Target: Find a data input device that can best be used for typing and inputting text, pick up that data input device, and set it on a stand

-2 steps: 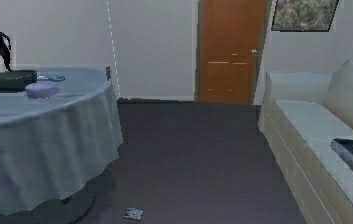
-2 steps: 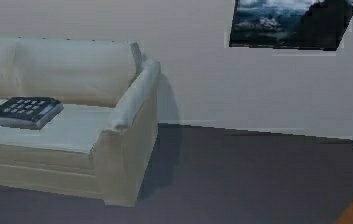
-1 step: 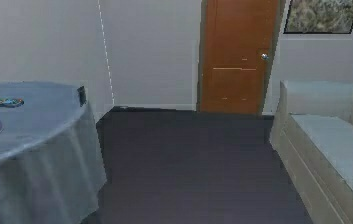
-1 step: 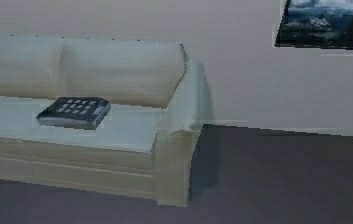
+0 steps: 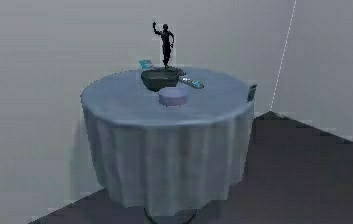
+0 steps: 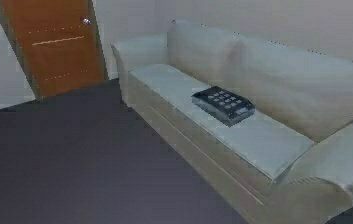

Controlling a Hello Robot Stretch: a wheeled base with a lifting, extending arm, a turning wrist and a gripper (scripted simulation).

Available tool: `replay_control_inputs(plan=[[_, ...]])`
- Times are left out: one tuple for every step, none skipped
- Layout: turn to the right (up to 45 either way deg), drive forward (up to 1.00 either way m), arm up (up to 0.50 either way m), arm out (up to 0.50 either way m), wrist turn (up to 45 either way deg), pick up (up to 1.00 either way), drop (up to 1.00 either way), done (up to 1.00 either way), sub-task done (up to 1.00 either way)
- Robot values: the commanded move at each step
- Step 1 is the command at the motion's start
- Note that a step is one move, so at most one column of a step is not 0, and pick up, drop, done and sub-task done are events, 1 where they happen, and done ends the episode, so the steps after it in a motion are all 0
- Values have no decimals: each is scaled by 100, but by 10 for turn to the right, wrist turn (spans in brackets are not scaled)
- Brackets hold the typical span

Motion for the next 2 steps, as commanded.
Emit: replay_control_inputs(plan=[[-450,0,0,0,0,0,0,0,0],[-180,0,0,0,0,0,0,0,0]])
